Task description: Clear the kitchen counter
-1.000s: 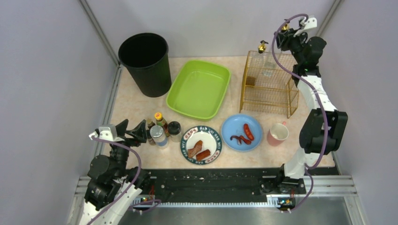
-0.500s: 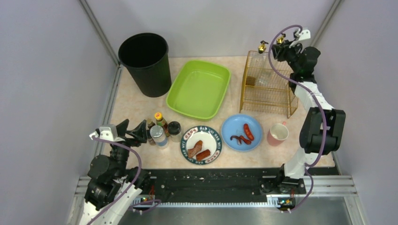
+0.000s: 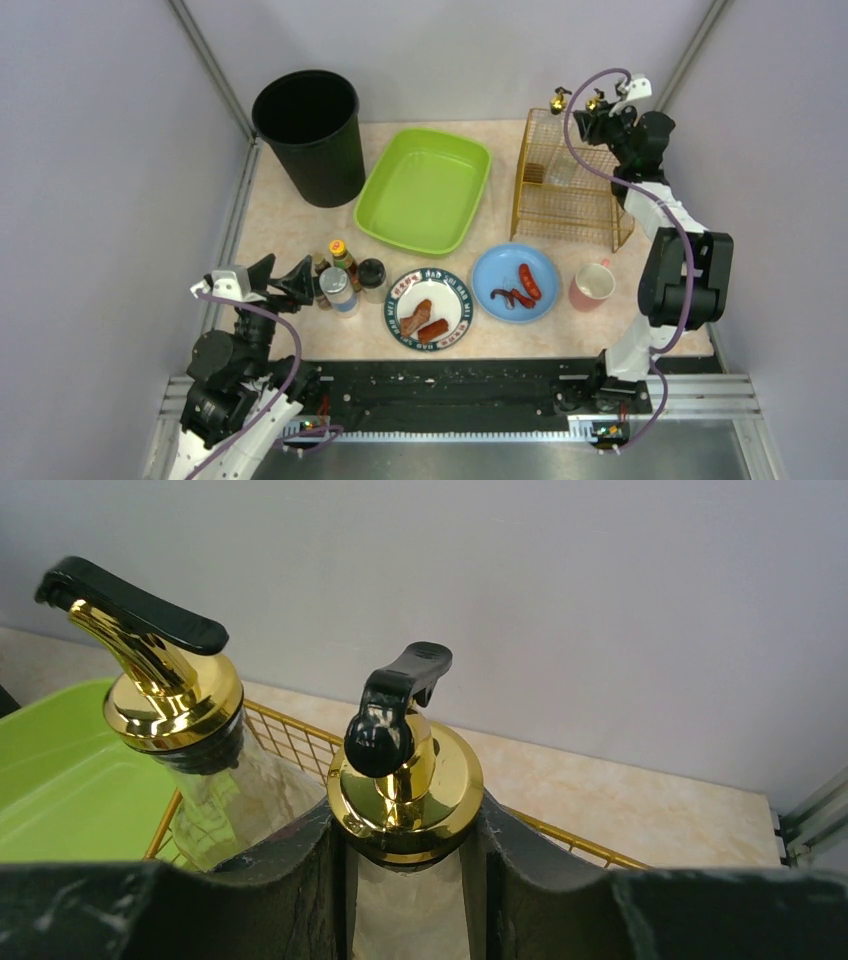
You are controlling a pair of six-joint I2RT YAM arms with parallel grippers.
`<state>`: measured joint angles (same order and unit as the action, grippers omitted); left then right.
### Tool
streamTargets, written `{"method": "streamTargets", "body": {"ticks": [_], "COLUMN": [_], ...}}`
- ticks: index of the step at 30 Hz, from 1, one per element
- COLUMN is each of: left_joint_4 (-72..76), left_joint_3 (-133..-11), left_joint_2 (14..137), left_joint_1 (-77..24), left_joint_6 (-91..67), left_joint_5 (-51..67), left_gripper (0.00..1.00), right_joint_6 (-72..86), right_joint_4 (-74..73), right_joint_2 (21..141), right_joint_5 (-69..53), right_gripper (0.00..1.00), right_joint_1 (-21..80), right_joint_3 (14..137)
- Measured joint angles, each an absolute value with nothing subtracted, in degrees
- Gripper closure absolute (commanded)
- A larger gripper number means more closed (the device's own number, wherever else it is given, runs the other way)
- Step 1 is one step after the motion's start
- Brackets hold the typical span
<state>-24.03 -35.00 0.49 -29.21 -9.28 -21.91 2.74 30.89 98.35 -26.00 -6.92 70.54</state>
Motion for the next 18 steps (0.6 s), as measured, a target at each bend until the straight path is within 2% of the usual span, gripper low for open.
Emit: {"method": "streamTargets", "body": {"ticks": [4,5,7,9,13,18], "left_joint_4": [-24.03,-24.03,-24.03,-24.03,-24.01,-24.03], "left_joint_3": [-35.0,-35.0,-35.0,-35.0,-35.0,-35.0], "left_joint_2": [0.49,0.49,0.49,0.49,0.49,0.49], "left_joint_1": [-29.21,-29.21,-29.21,-29.21,-29.21,-29.21], "left_joint_6": [-9.28,-9.28,-9.28,-9.28,-9.28,-9.28], "left_joint_5": [-21.93,-21.93,-21.91,-21.91,-21.91,-21.91], "left_gripper": [0.23,0.23,0.23,0.23,0.23,0.23], "right_joint_6": [2.55,2.55,2.52,2.26,1.48,0.05], "right_joint_4": [31.33,31.55,31.68,31.68,31.59,31.44], "right_joint_2": [98.54,98.54,98.61,98.65,98.65,98.65], "right_joint_5": [-25.56,-25.54,-25.5,-25.34,-24.64,-23.29], "right_gripper": [1.0,0.95,0.78,0.68,0.58,0.53], "right_joint_1": [-6.92,-6.92,-6.9,-6.85,-6.15,-5.74], "right_joint_3": [69.89,69.73,69.73,69.73,69.73,69.73]}}
